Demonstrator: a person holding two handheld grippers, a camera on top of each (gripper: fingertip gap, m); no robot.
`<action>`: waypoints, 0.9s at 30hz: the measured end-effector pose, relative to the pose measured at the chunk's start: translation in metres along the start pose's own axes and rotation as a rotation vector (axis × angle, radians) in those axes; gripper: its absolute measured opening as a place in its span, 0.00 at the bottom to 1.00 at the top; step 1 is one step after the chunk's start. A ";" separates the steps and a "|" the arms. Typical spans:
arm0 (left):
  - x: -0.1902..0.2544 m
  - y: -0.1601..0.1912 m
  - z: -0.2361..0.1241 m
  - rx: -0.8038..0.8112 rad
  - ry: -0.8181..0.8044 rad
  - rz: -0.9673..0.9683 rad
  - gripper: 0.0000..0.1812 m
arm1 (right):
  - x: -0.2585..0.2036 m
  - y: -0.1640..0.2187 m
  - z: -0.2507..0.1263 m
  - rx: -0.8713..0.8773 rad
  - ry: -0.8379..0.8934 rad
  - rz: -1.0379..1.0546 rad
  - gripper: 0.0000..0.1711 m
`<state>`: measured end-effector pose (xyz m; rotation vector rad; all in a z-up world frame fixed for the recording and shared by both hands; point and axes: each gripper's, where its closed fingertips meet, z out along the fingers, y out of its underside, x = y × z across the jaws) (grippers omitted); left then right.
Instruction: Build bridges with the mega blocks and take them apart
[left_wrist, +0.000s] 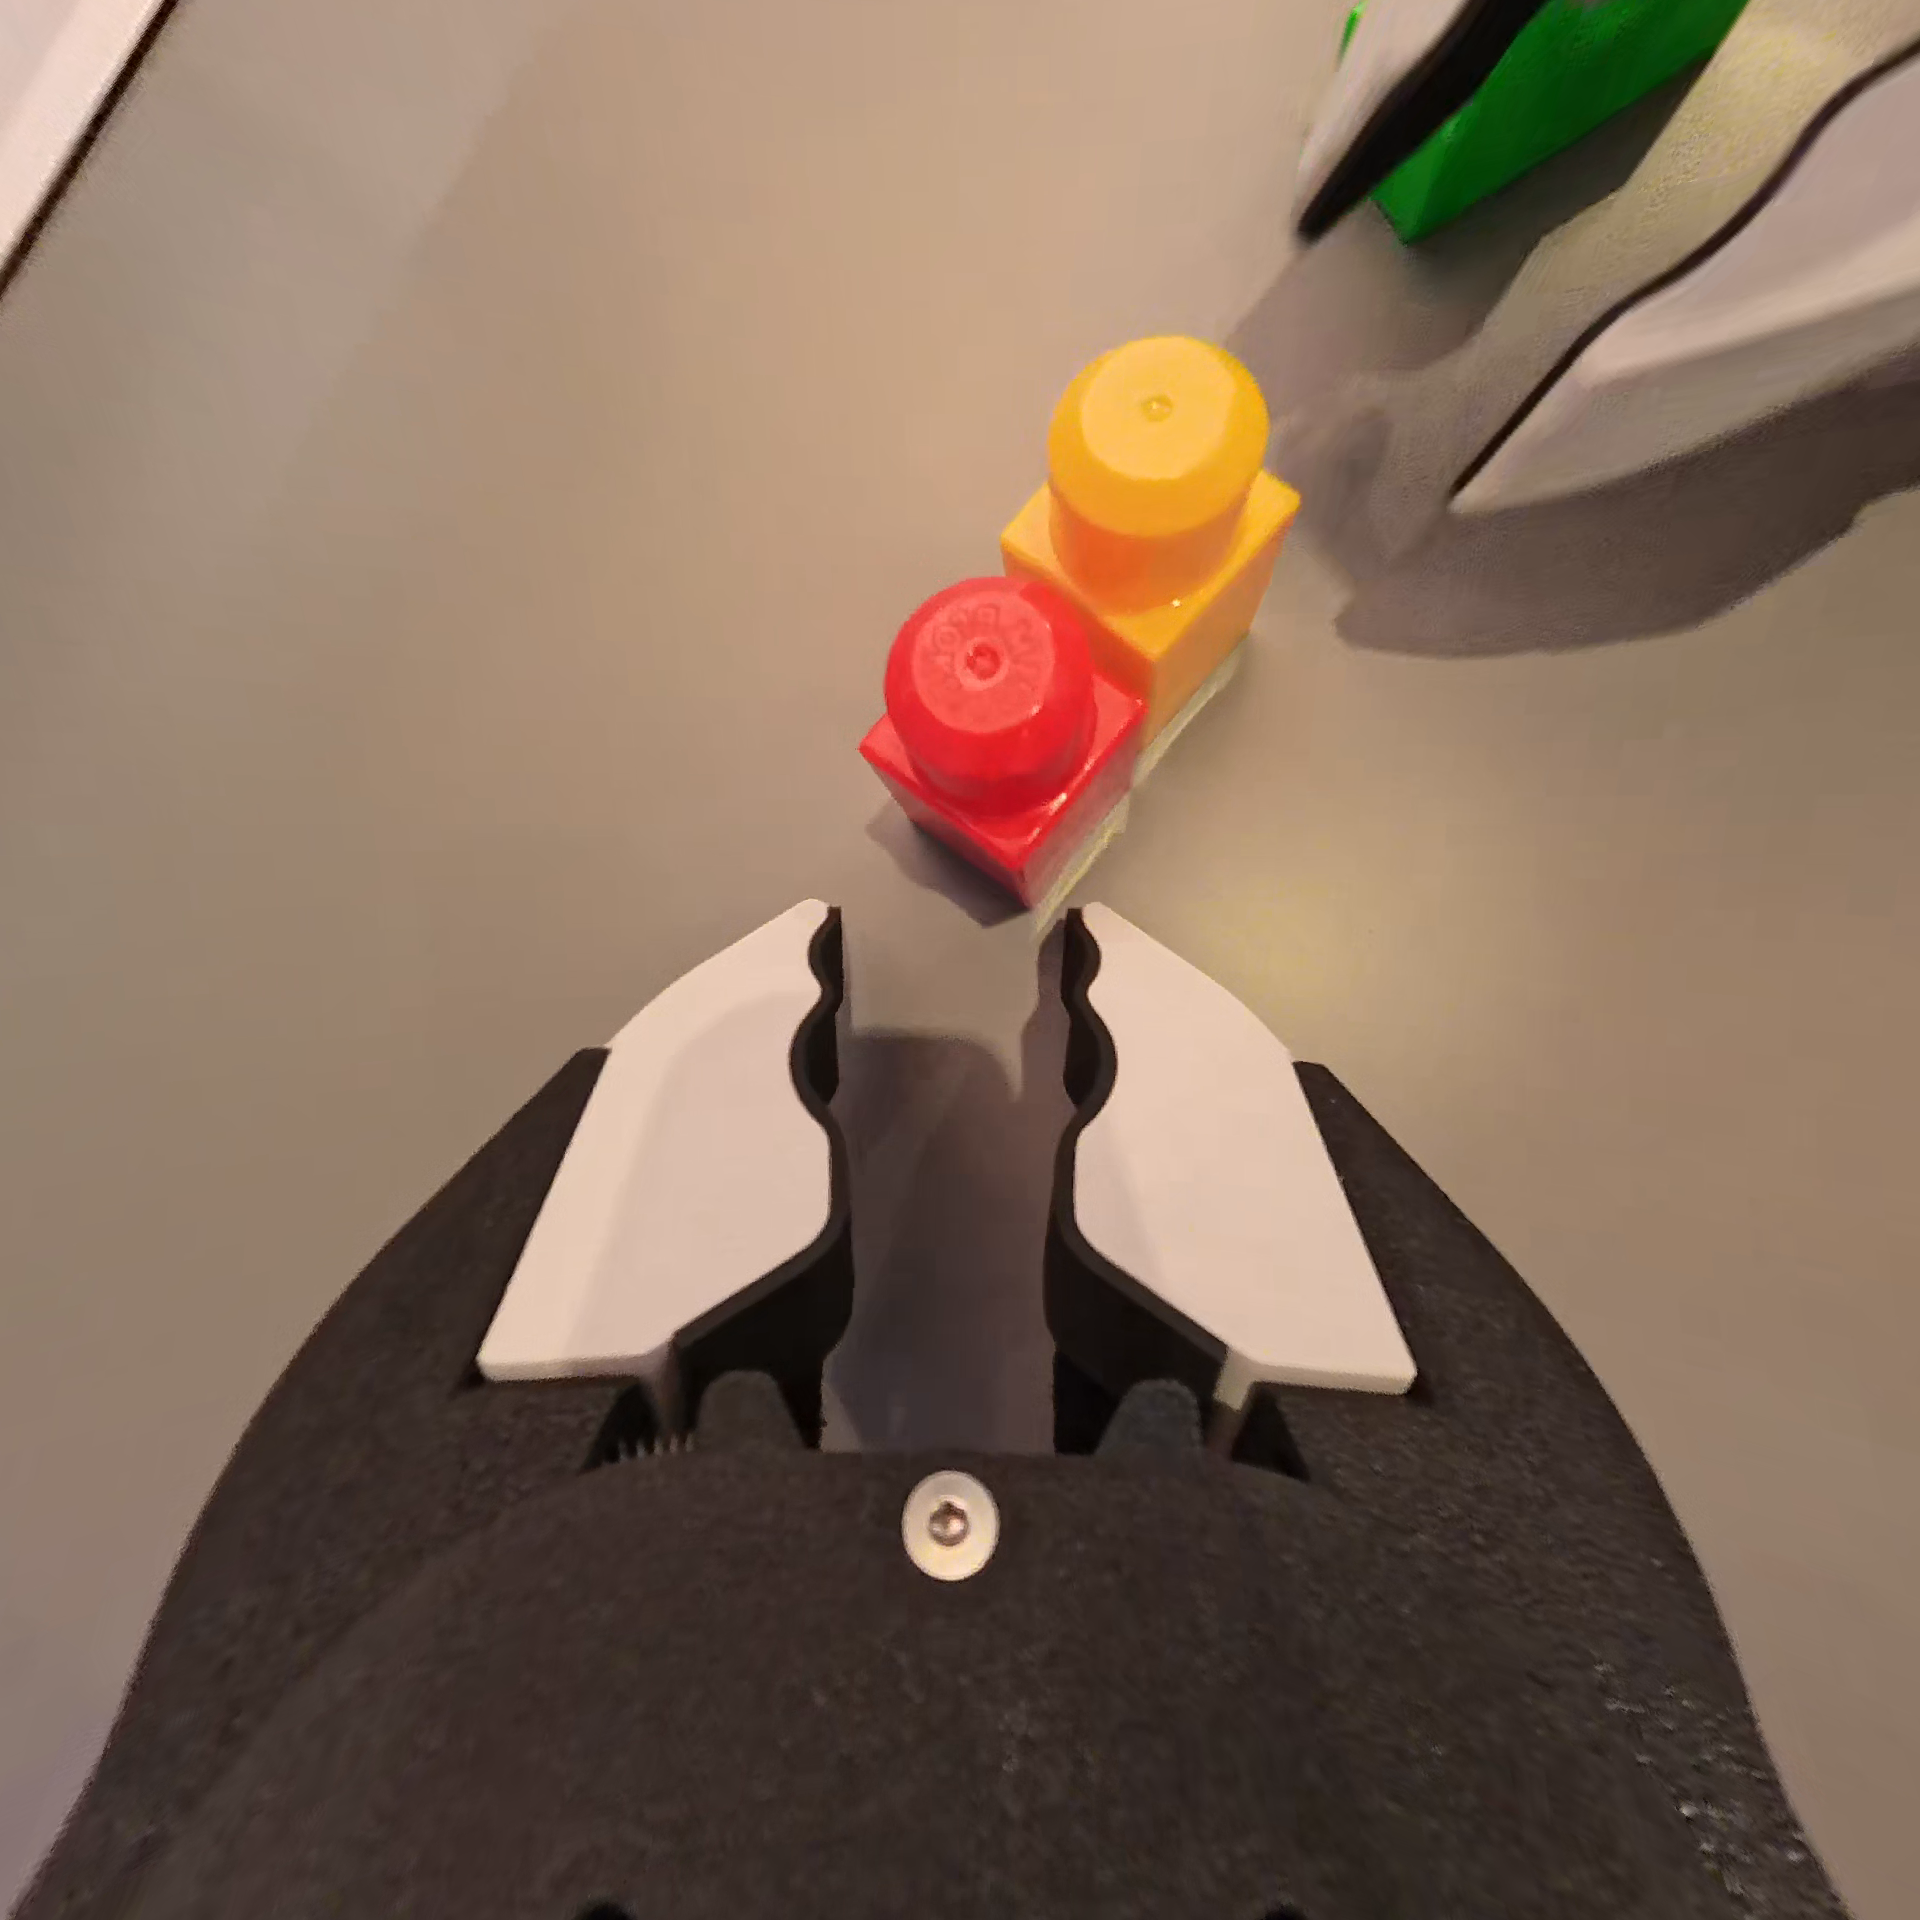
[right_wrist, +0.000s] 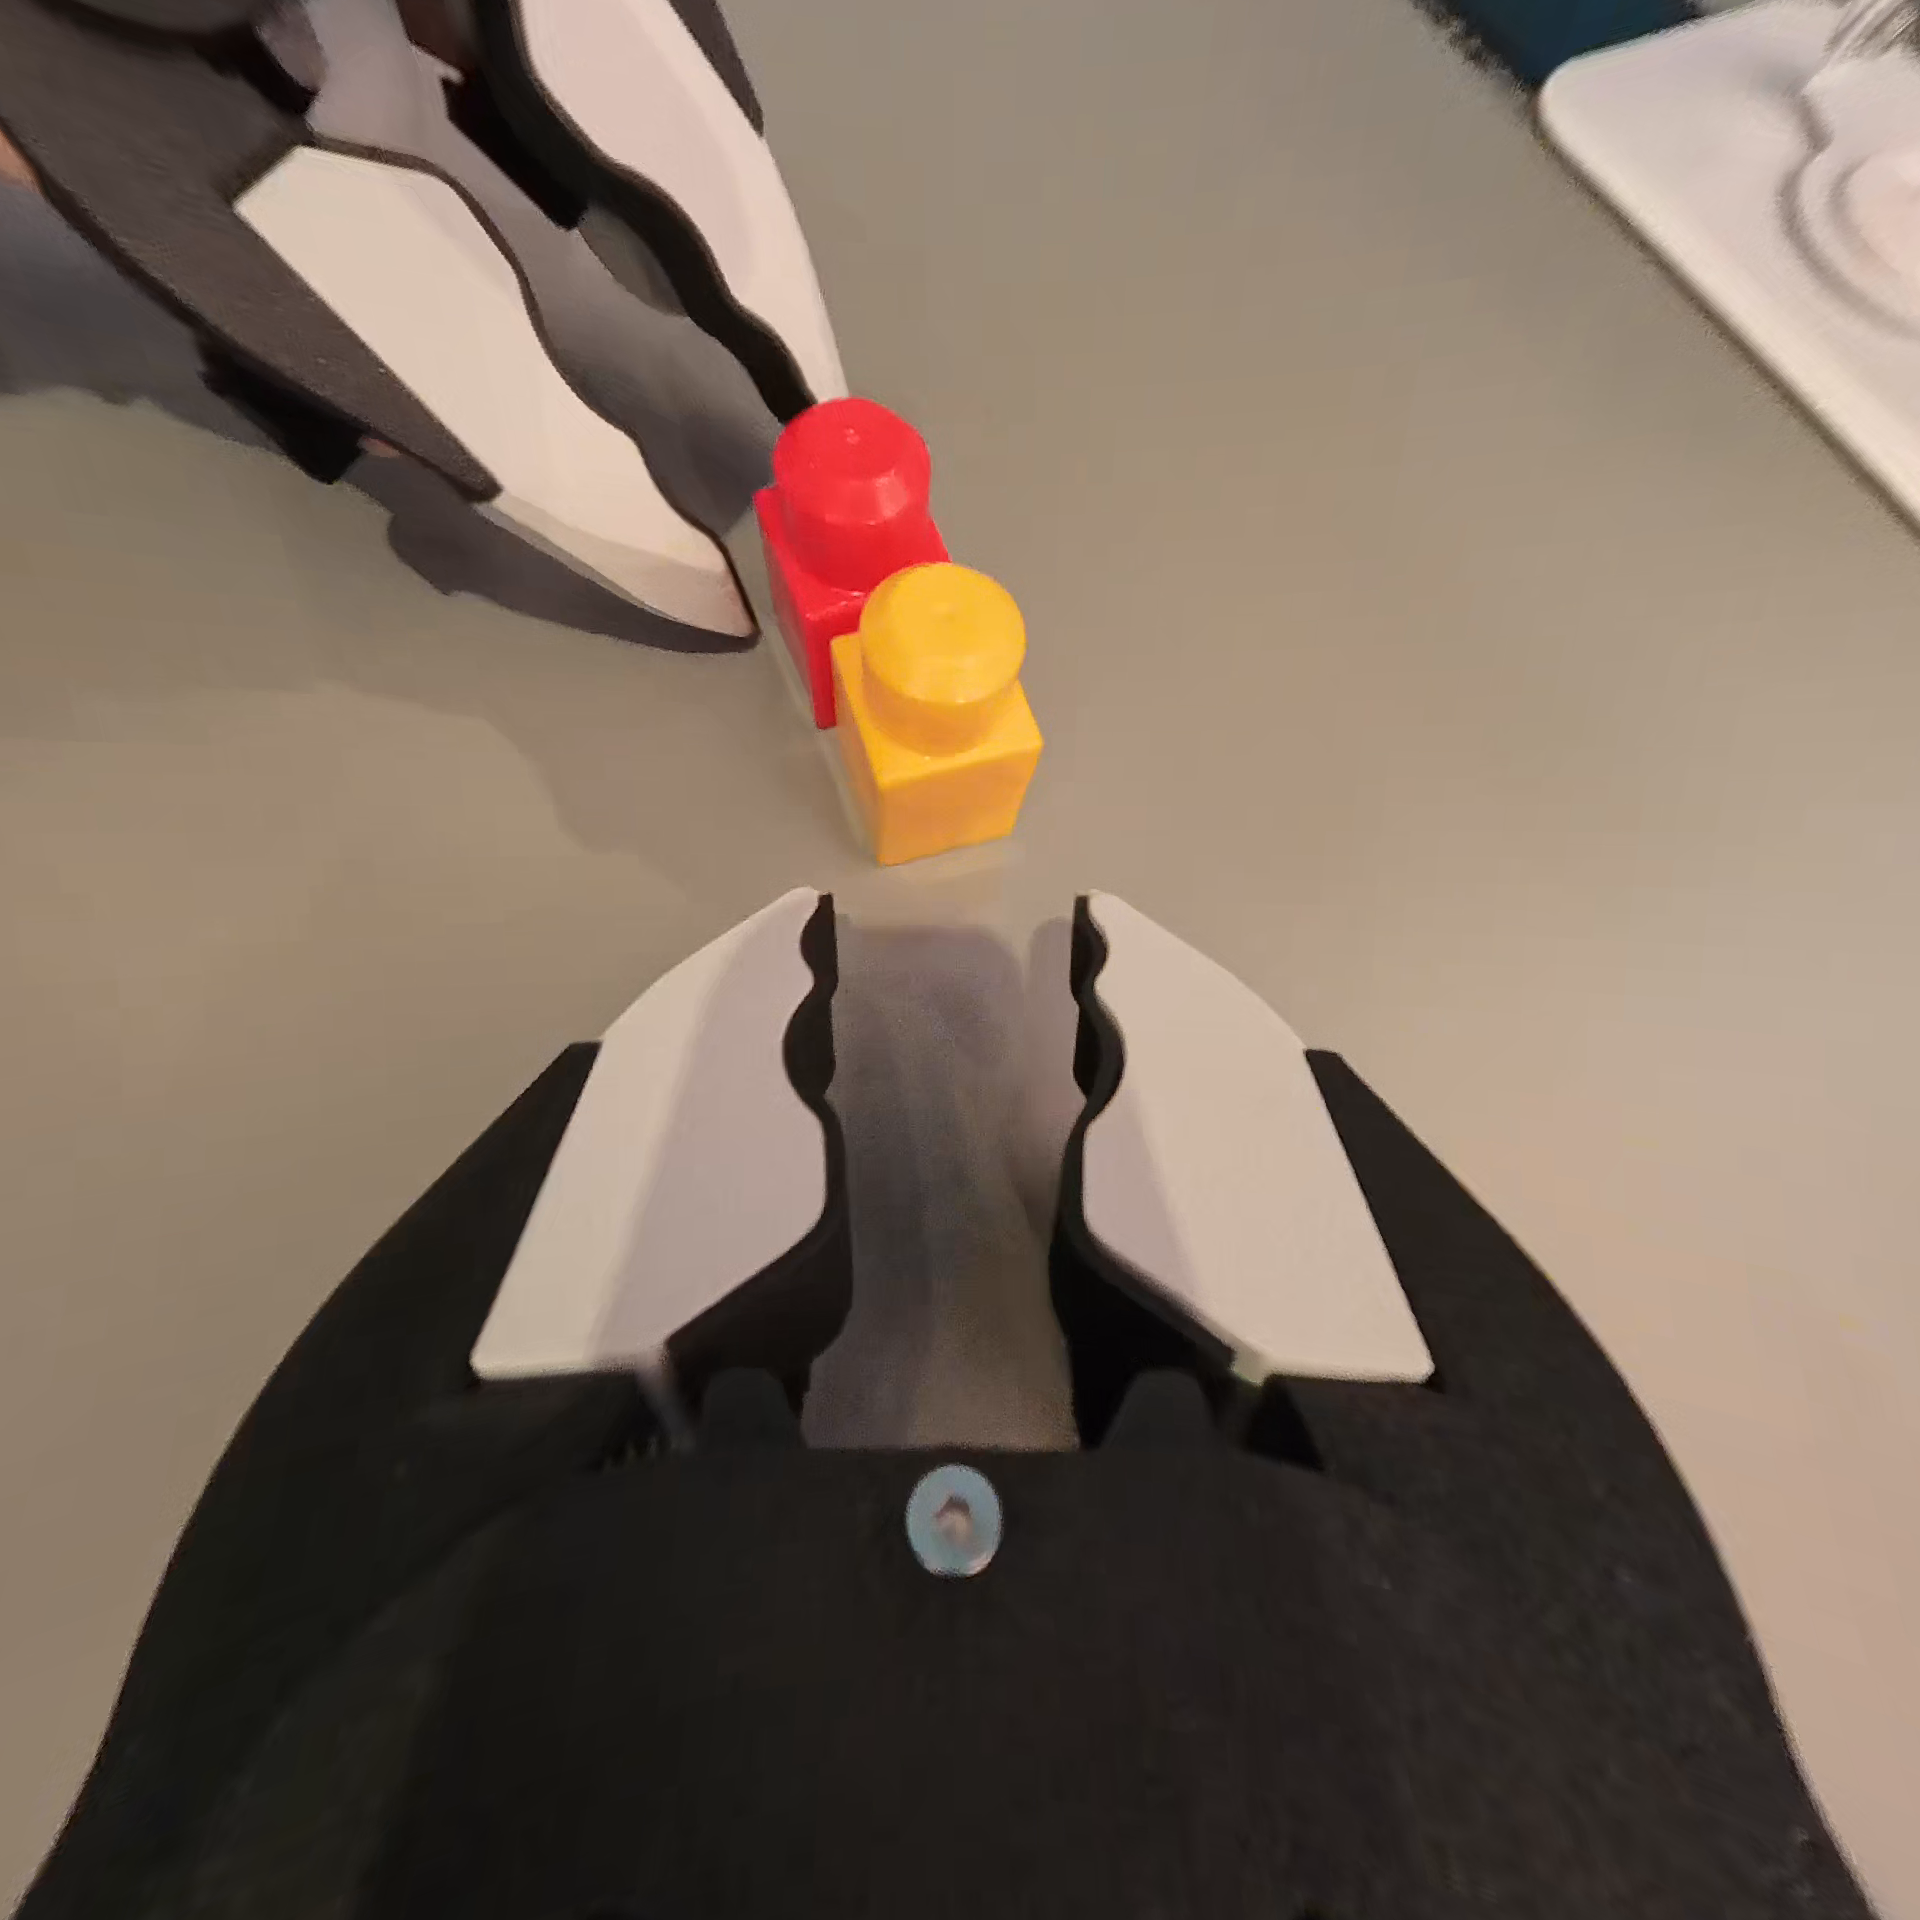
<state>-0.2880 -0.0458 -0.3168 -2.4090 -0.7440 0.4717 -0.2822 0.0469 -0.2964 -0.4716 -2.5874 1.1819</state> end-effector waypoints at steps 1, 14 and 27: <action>-0.001 -0.001 0.002 0.001 0.004 0.002 0.22 | -0.001 0.000 0.008 -0.013 -0.010 0.014 0.25; 0.008 -0.009 0.010 0.044 0.063 0.052 0.22 | -0.010 -0.014 0.036 -0.035 -0.079 0.062 0.16; 0.024 0.047 -0.038 0.010 0.028 0.035 0.21 | -0.069 -0.024 0.049 0.019 -0.190 -0.038 0.30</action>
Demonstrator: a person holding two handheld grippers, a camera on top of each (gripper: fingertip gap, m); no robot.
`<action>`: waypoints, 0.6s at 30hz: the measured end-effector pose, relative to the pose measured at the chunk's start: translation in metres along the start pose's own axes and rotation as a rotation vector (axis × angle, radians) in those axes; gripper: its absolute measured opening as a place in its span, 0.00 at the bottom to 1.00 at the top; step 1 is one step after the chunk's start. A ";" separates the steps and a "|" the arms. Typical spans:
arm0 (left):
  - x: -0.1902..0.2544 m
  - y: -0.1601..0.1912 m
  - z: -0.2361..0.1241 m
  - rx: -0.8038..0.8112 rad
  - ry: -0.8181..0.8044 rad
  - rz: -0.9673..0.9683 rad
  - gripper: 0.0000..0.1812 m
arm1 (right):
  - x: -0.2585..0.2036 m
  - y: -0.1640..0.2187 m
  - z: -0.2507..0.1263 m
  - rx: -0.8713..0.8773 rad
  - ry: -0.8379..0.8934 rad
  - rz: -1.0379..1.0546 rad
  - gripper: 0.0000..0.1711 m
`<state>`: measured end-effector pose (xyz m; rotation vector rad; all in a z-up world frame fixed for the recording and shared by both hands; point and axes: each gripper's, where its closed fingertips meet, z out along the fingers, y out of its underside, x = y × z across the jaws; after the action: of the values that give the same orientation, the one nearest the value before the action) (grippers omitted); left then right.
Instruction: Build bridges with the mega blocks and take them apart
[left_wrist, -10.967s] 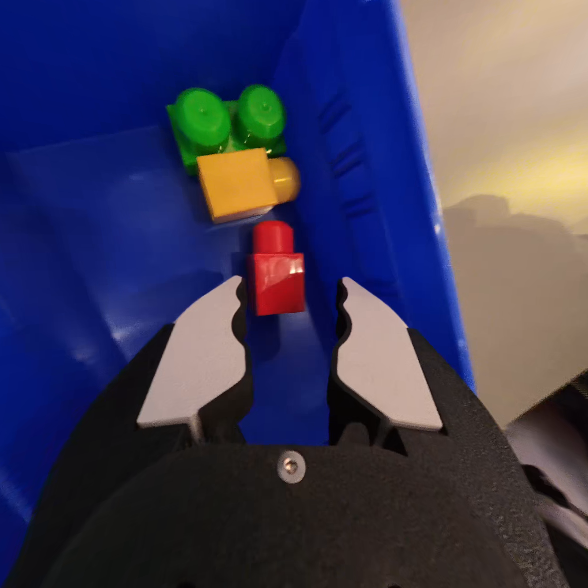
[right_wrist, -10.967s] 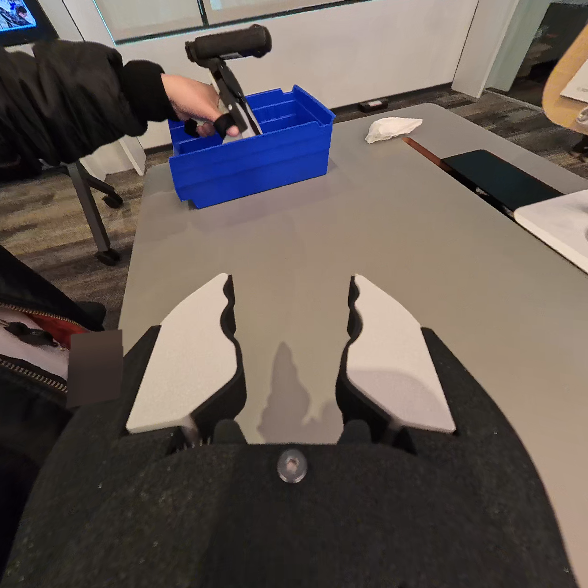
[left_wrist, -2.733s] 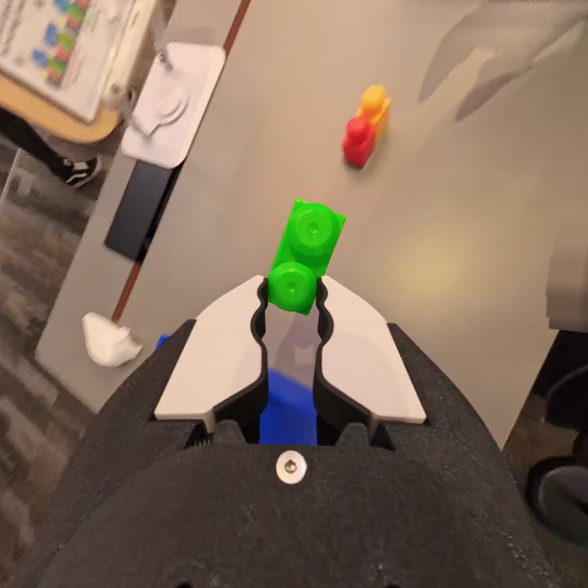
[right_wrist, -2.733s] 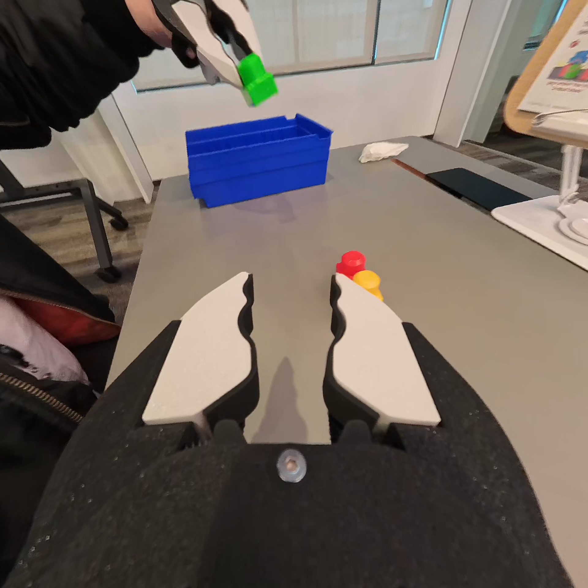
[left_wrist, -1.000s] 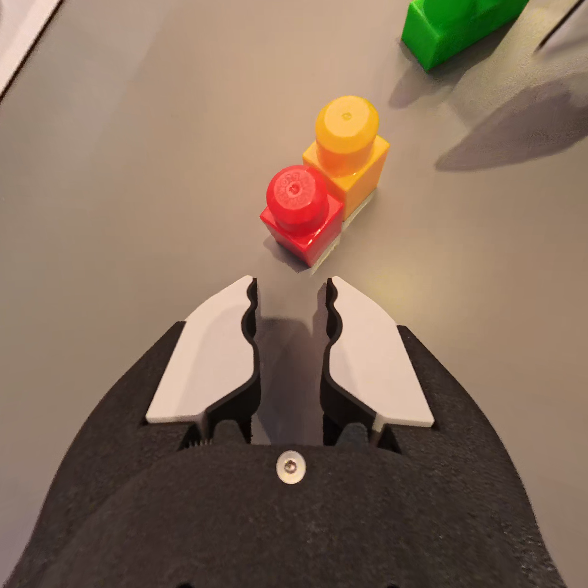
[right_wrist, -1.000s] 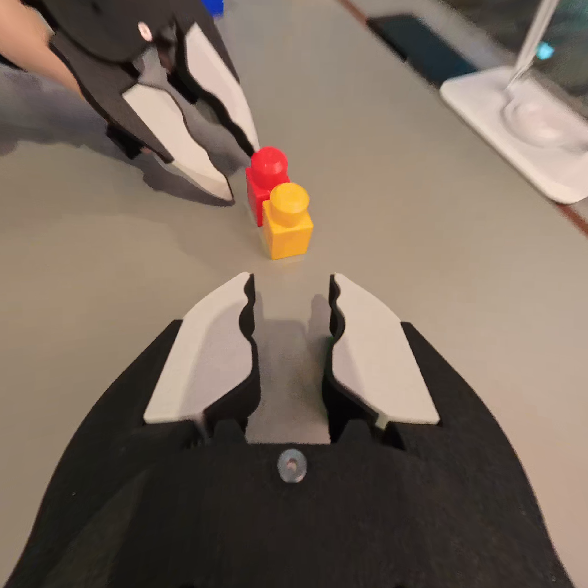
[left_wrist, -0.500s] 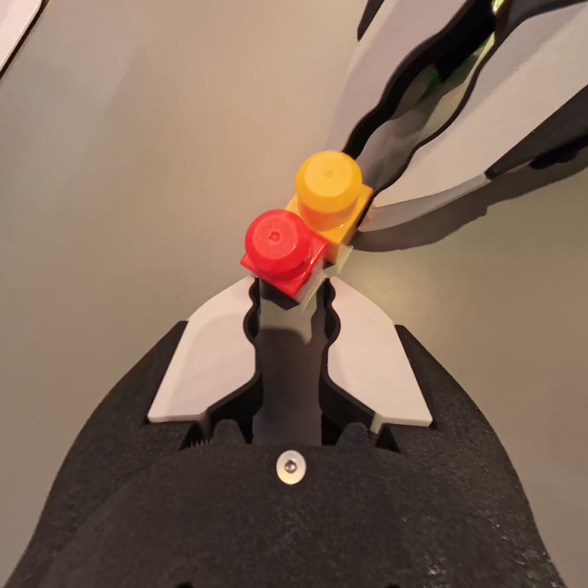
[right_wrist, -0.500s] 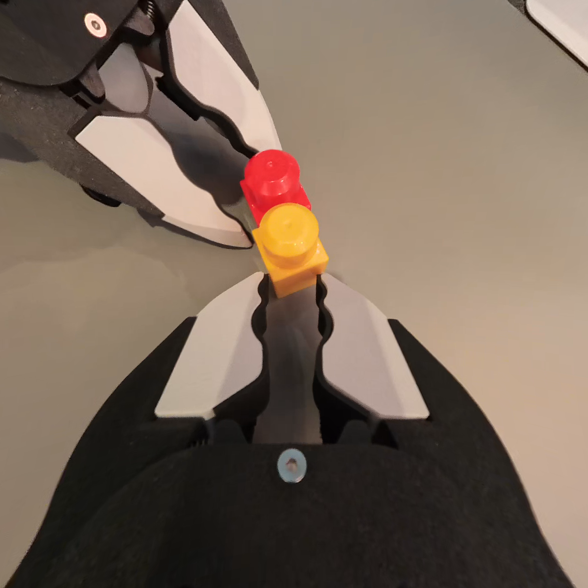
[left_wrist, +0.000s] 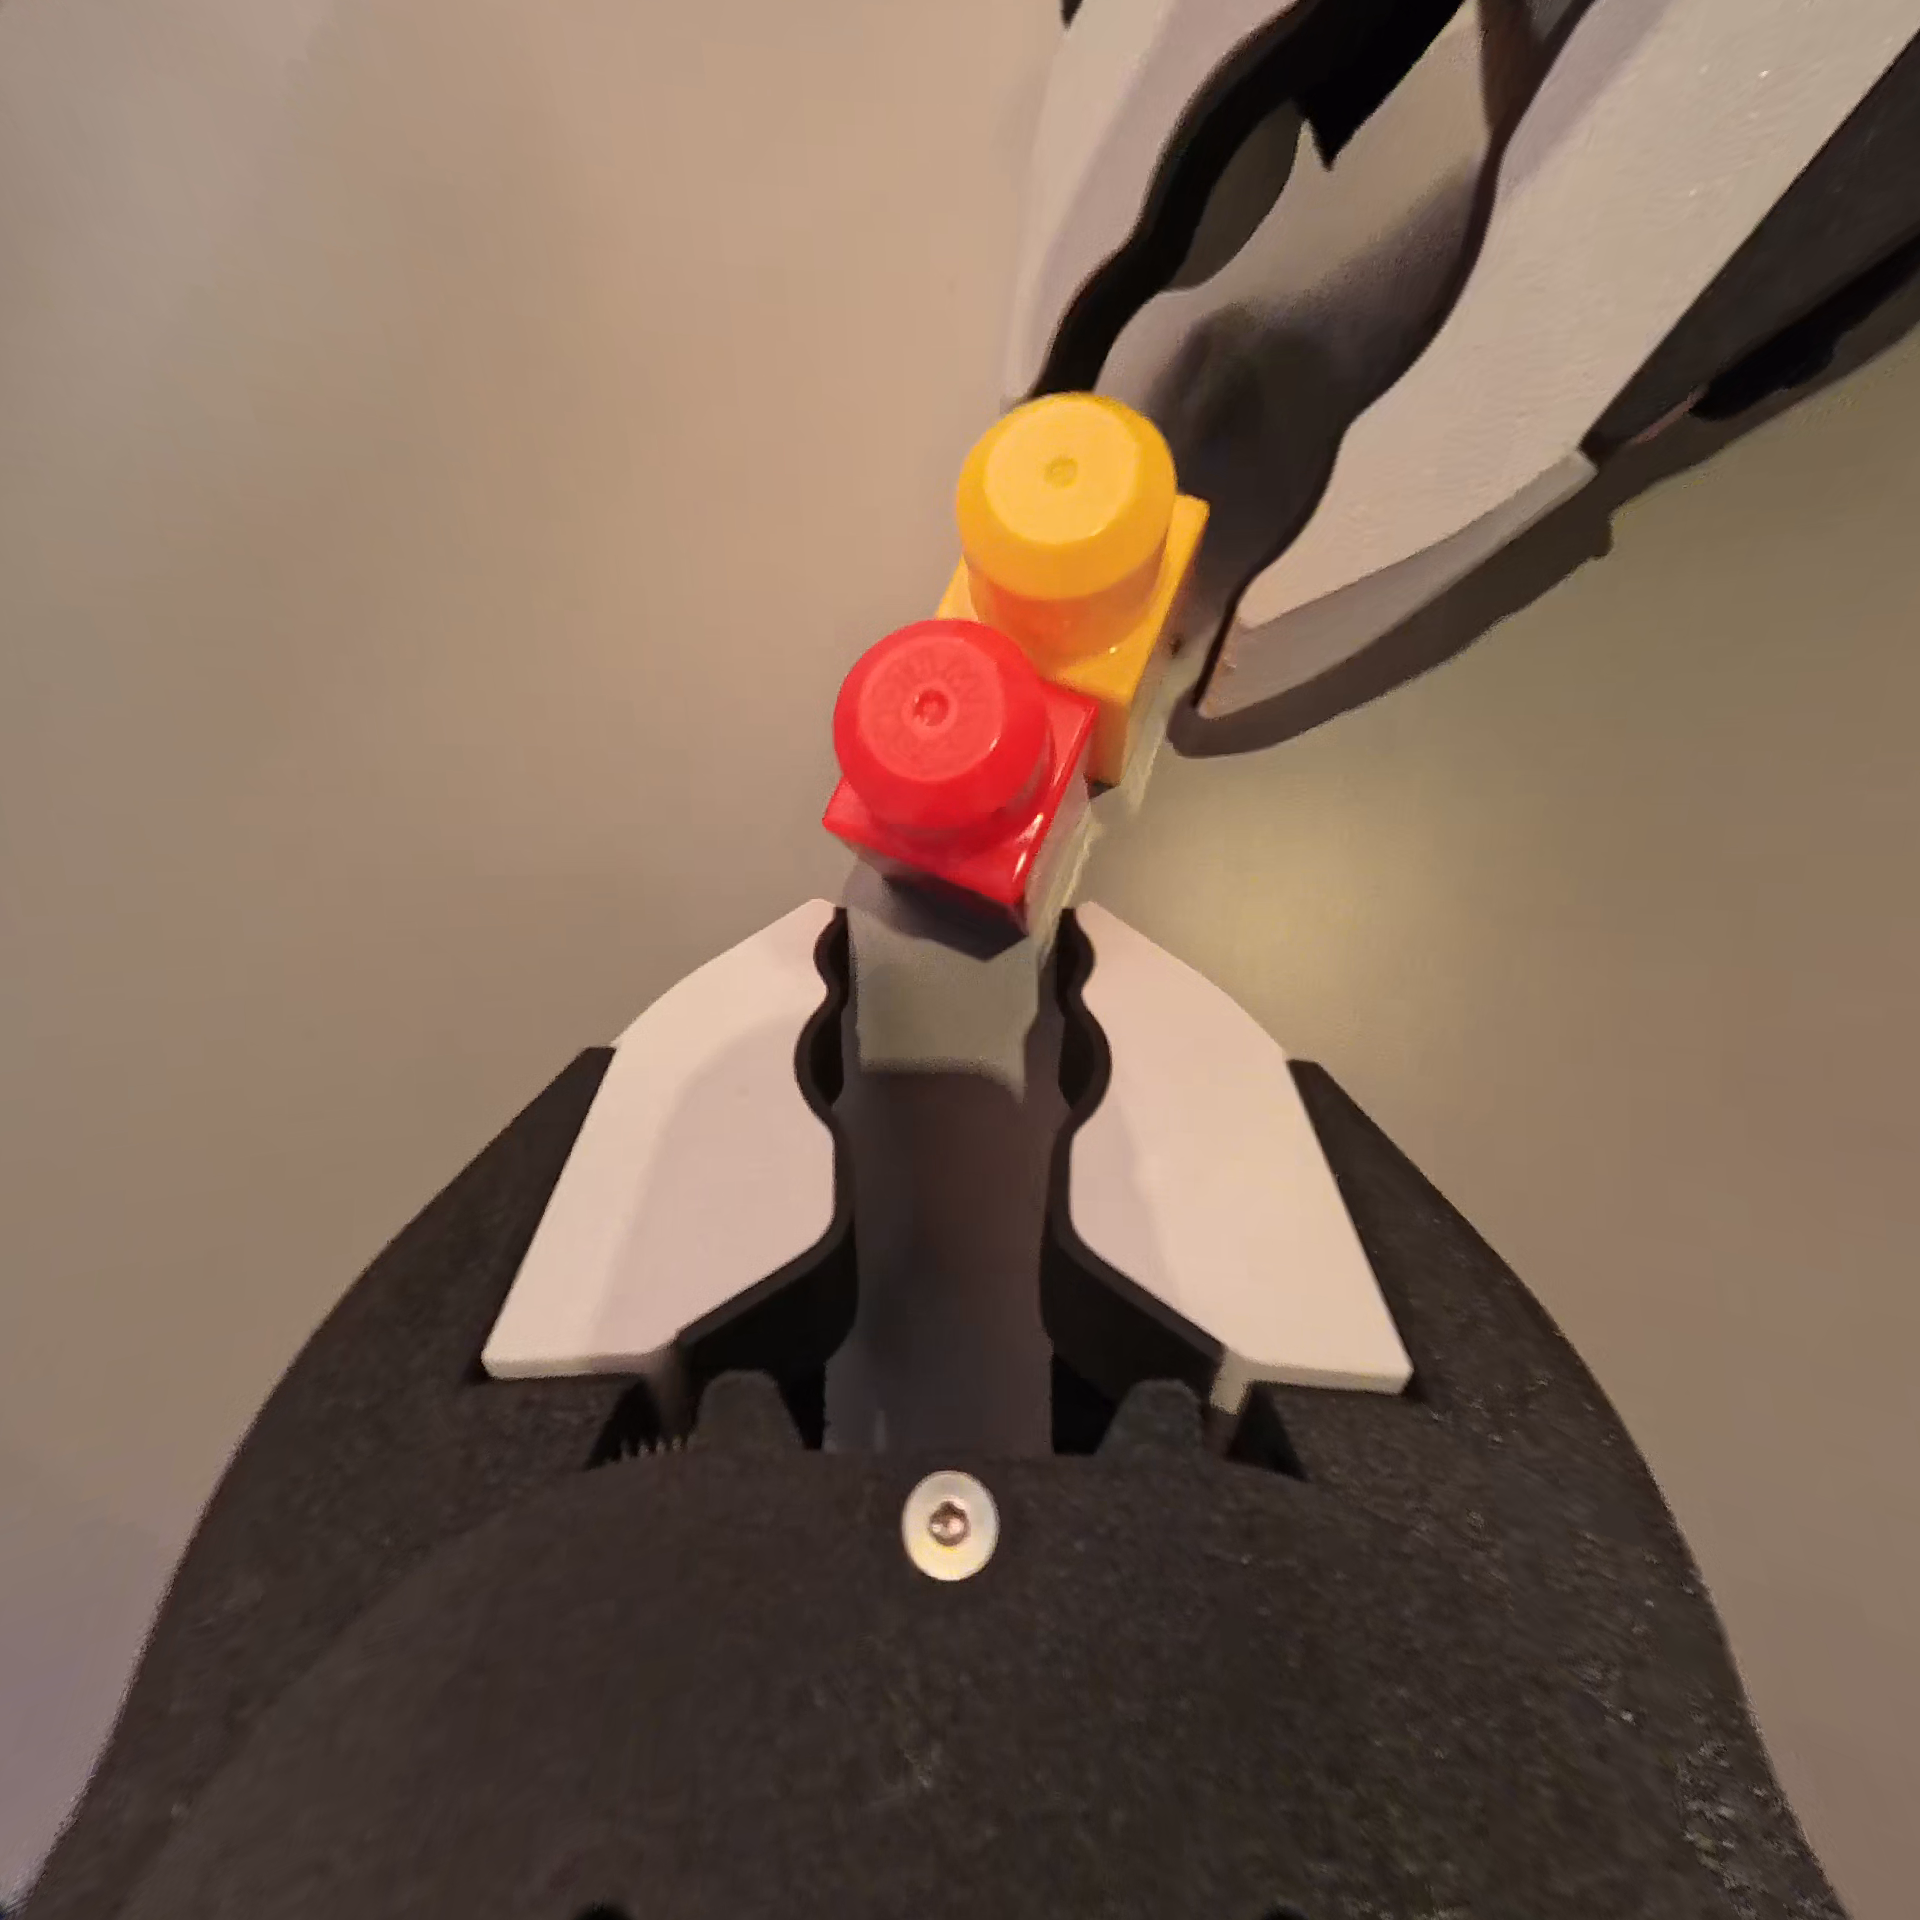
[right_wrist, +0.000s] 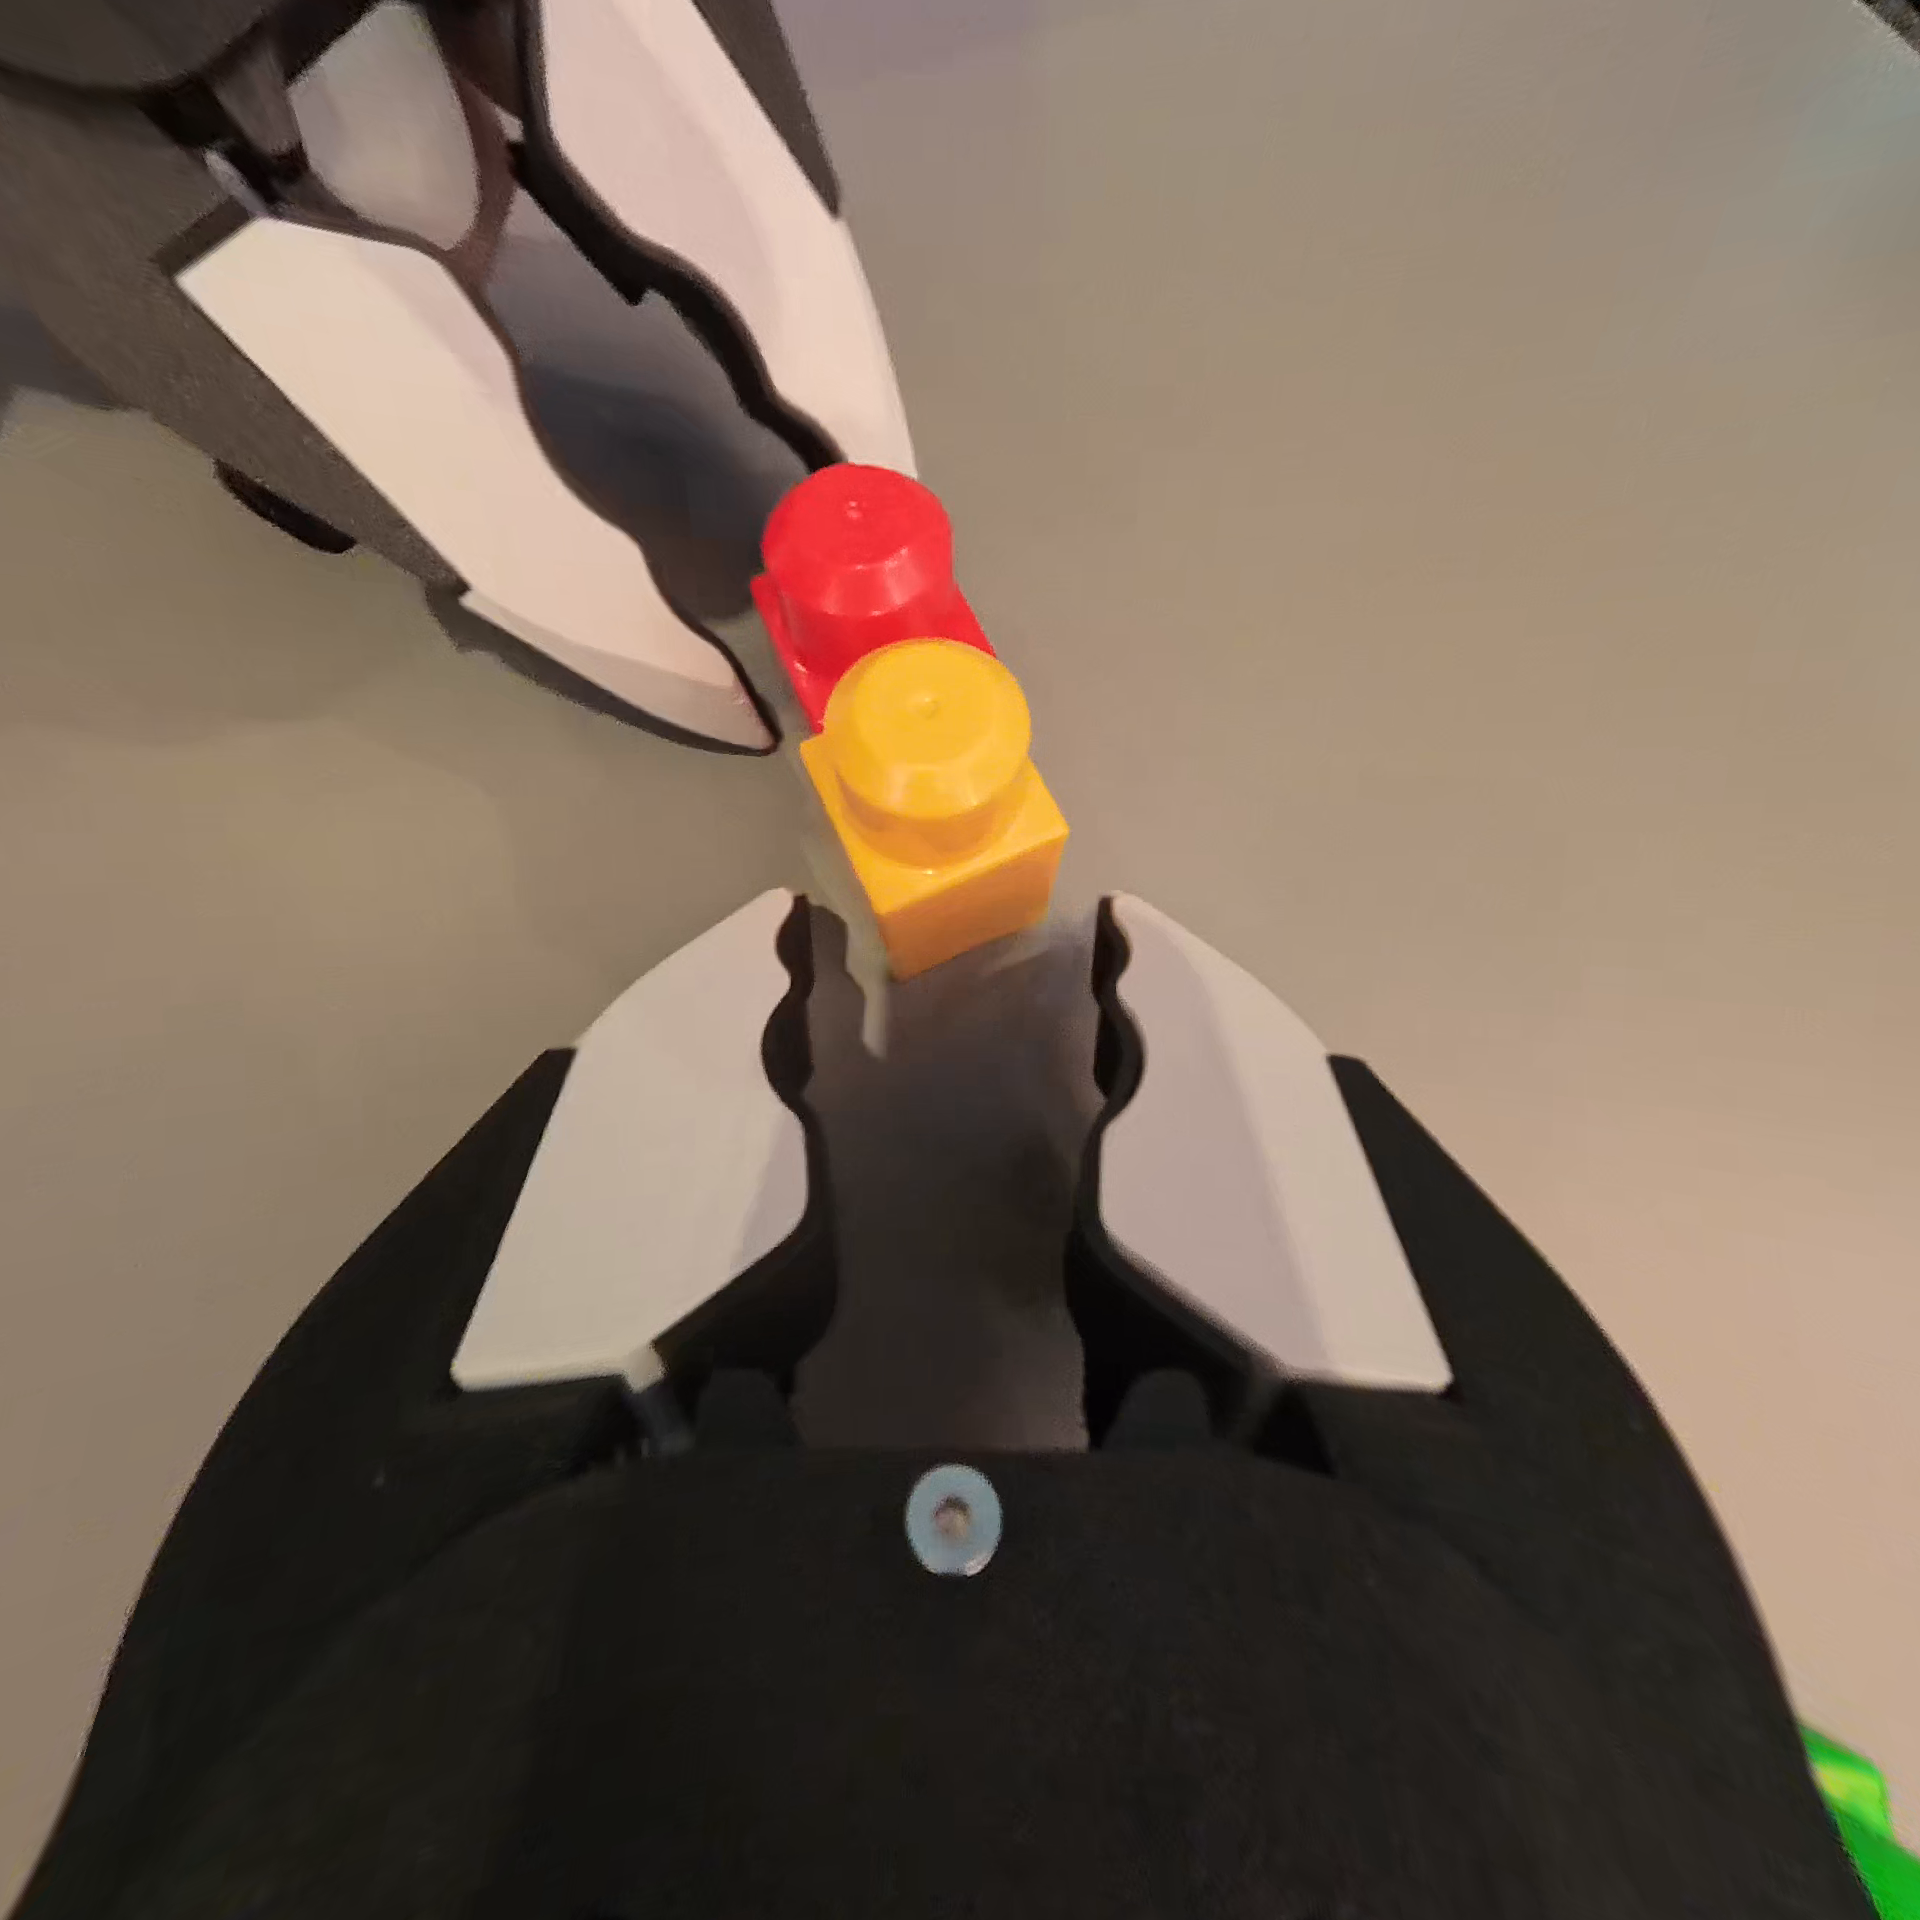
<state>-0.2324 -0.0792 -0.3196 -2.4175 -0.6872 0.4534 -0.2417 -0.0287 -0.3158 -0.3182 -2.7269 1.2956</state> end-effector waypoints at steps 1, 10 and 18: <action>-0.001 0.001 -0.001 0.002 0.001 -0.008 0.23 | -0.002 -0.001 0.001 0.007 -0.028 -0.001 0.30; -0.003 0.000 0.000 -0.003 0.017 -0.002 0.28 | 0.002 -0.011 0.004 0.043 -0.111 -0.026 0.24; 0.000 -0.005 0.004 0.005 0.021 -0.003 0.25 | 0.001 -0.010 0.005 0.036 -0.113 -0.040 0.22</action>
<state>-0.2361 -0.0740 -0.3196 -2.4131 -0.6795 0.4270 -0.2455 -0.0387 -0.3112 -0.1912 -2.7828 1.3907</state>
